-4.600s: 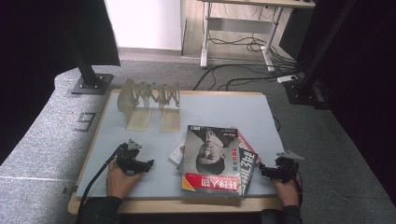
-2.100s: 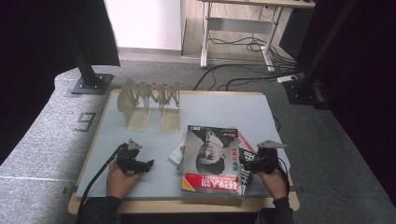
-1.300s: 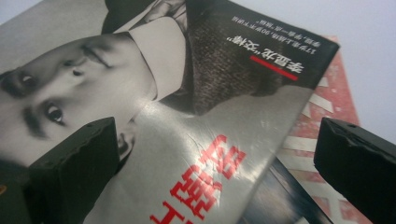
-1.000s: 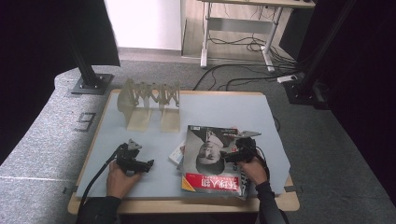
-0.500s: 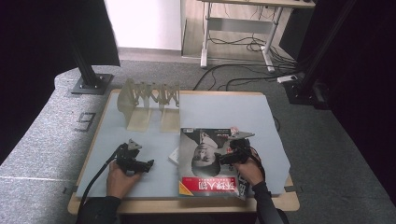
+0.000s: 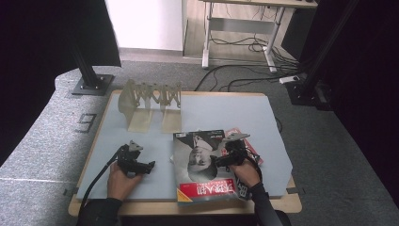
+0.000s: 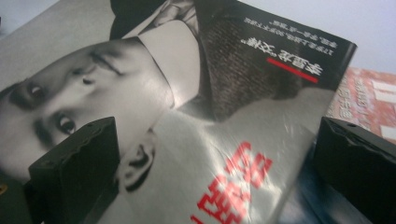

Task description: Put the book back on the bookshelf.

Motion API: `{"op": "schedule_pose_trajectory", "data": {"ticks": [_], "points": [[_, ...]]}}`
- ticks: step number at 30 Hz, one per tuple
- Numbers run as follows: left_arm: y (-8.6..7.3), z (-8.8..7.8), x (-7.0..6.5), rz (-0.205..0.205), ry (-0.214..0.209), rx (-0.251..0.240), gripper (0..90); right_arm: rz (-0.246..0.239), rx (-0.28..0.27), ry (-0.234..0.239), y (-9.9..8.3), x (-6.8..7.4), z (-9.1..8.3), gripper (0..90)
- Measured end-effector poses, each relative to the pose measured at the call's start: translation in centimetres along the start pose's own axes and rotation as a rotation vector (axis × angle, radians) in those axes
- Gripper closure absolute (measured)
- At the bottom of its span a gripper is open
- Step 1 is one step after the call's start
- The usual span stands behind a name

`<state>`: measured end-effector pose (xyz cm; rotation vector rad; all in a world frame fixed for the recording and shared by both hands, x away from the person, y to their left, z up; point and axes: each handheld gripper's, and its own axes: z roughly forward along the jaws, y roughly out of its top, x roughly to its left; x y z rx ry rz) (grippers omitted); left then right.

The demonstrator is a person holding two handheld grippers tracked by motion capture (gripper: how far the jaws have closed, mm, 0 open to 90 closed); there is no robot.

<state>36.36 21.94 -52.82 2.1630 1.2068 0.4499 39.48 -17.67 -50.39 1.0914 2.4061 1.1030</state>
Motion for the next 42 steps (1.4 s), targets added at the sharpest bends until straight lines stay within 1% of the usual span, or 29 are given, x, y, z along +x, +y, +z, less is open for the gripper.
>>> {"op": "schedule_pose_trajectory", "data": {"ticks": [4,7,9,13,24,25,26,32,39,42], "points": [[0.0,0.0,0.0,0.000,-0.001,0.001,0.6,0.000,0.008,-0.014,-0.6,0.0,-0.8,0.1],[0.0,0.0,0.0,0.000,-0.001,0.001,0.5,0.007,0.002,-0.018,-1.6,0.1,-2.1,0.1],[0.0,0.0,0.0,0.000,-0.001,0.000,0.6,0.003,0.004,-0.019,-1.8,0.2,-2.3,0.1],[0.0,0.0,0.0,0.000,0.000,0.000,0.6,0.001,0.010,-0.009,-3.1,0.8,-3.3,0.1],[0.0,0.0,0.0,0.000,0.000,0.001,0.6,-0.007,0.003,-0.005,-5.9,2.6,-6.1,0.1],[0.0,0.0,0.0,0.000,0.000,0.000,0.5,-0.009,0.003,-0.005,-6.3,2.9,-6.5,0.0],[0.0,0.0,0.0,0.000,-0.001,0.001,0.5,-0.009,0.003,-0.005,-6.3,2.9,-6.5,0.0],[0.0,0.0,0.0,0.000,0.000,0.000,0.6,-0.013,0.008,-0.003,-7.7,3.8,-7.8,0.0],[0.0,0.0,0.0,0.000,0.000,0.000,0.6,-0.003,0.012,-0.002,-8.9,4.1,-9.0,0.0],[0.0,0.0,0.0,-0.001,0.000,0.000,0.6,0.003,0.012,0.000,-9.1,4.1,-9.2,0.0]]}}
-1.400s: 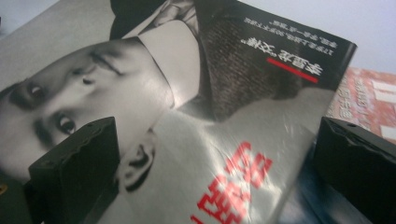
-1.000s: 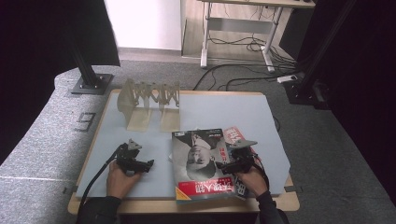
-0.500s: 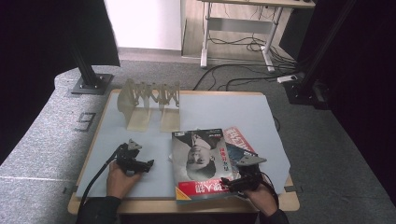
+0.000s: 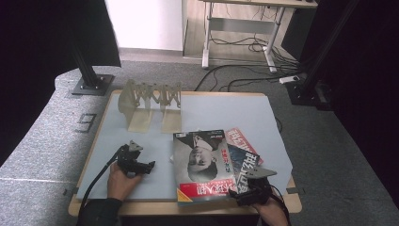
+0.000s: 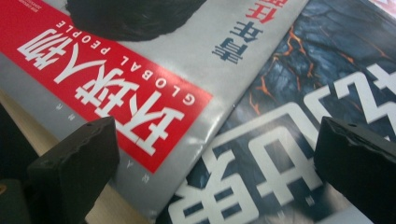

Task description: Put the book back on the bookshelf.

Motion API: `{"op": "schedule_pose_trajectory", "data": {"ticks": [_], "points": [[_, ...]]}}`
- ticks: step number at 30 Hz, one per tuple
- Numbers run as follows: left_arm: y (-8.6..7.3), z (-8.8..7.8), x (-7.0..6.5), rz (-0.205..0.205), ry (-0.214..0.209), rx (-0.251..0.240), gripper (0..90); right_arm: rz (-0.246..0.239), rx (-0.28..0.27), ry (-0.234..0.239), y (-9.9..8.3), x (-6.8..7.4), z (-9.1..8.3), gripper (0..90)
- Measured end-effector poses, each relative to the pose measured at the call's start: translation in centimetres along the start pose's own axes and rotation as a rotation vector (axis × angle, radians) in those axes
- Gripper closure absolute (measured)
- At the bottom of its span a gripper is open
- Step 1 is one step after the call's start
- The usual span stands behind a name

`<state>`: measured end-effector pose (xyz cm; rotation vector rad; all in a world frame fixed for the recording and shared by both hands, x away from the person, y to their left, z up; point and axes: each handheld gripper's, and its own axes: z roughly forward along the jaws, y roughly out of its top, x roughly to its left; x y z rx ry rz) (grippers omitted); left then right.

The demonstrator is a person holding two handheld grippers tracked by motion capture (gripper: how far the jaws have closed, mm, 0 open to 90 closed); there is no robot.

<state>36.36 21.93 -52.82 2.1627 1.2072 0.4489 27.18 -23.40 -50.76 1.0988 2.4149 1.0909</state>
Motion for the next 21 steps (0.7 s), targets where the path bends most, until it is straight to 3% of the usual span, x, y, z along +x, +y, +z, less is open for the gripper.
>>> {"op": "schedule_pose_trajectory", "data": {"ticks": [21], "points": [[0.00,-0.01,0.00,0.000,0.000,0.000,0.6,0.003,0.007,0.004,-0.92,0.09,-0.69,0.0]]}}
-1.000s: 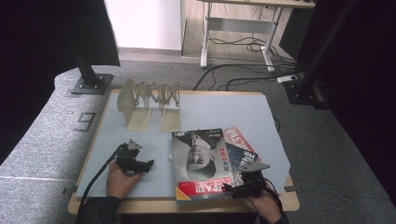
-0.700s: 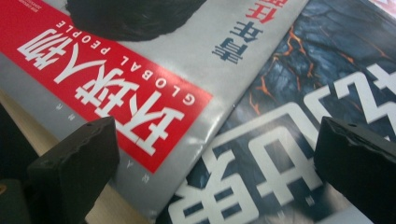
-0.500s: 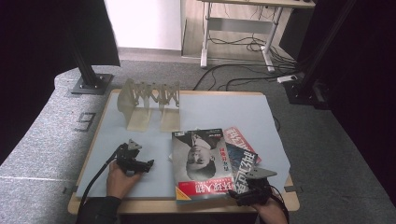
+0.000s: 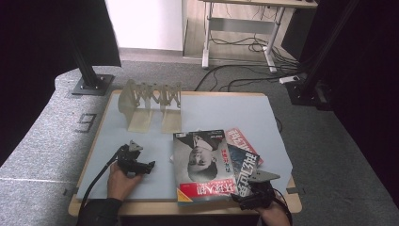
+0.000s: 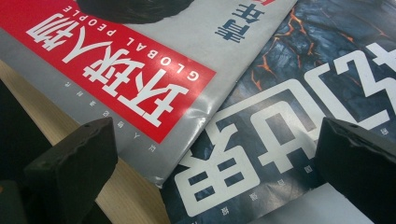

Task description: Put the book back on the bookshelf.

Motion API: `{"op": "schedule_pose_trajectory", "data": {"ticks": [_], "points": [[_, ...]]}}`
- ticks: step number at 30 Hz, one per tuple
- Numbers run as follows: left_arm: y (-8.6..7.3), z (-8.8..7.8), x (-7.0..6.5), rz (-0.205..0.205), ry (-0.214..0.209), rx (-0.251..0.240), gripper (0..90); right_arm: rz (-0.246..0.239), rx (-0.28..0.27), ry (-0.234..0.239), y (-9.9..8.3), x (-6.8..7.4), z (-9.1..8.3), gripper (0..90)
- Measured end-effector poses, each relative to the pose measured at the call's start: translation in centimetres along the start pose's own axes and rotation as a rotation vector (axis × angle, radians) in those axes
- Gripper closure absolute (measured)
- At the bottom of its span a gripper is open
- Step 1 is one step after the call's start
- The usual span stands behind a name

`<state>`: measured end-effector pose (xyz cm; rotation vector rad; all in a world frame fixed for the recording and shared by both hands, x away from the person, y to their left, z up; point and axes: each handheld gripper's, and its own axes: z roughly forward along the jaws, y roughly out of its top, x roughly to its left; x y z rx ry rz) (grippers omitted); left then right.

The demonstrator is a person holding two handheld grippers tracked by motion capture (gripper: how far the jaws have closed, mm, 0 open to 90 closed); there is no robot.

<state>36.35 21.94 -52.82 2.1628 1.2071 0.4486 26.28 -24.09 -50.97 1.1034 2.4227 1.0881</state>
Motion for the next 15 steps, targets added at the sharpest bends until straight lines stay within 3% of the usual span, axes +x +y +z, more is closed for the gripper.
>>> {"op": "schedule_pose_trajectory", "data": {"ticks": [7,15], "points": [[0.0,0.0,0.0,0.000,0.000,0.000,0.6,0.037,-0.007,-0.051,0.0,-1.4,-0.2,0.0],[0.0,0.0,0.0,0.000,0.001,0.000,0.6,0.053,-0.004,-0.075,0.2,-2.8,-0.3,0.0]]}}
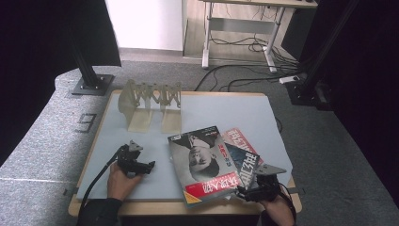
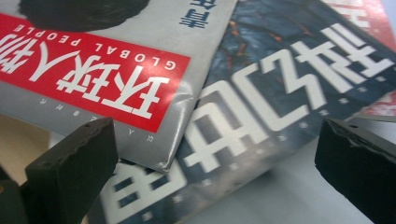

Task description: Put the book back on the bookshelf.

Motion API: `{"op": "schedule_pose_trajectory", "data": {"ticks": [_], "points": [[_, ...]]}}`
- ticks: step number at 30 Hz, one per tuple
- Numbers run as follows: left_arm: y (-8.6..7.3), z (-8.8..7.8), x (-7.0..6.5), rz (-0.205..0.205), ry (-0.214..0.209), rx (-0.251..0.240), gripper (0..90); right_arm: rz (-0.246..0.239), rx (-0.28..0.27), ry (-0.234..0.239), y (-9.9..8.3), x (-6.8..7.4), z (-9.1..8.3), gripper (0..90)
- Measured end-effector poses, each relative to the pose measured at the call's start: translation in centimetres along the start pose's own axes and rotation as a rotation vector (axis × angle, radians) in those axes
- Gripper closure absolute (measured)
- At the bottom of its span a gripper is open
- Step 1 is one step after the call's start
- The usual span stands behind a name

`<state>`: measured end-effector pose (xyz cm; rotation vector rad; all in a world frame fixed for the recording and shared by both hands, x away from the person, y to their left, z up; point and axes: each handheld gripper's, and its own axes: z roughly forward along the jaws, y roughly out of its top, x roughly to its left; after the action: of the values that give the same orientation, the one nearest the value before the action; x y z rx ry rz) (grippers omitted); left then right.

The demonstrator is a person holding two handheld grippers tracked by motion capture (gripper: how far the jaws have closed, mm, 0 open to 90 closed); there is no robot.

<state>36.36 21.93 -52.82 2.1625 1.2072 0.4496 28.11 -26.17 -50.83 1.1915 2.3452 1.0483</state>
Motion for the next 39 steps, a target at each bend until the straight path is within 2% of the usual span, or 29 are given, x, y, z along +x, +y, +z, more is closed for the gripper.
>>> {"op": "schedule_pose_trajectory", "data": {"ticks": [6,18,31,39], "points": [[0.0,0.0,0.0,0.001,0.000,0.001,0.6,0.021,-0.001,-0.023,0.3,-1.5,0.2,0.0],[0.0,0.0,0.0,0.001,0.000,0.000,0.6,0.069,-0.009,-0.038,0.5,-3.6,0.6,0.0],[0.0,0.0,0.0,0.003,-0.001,0.001,0.7,0.111,-0.006,-0.088,1.2,-6.8,1.1,0.0],[0.1,0.0,0.0,0.004,-0.002,0.002,0.6,0.119,-0.009,-0.104,2.3,-8.0,2.0,0.0]]}}
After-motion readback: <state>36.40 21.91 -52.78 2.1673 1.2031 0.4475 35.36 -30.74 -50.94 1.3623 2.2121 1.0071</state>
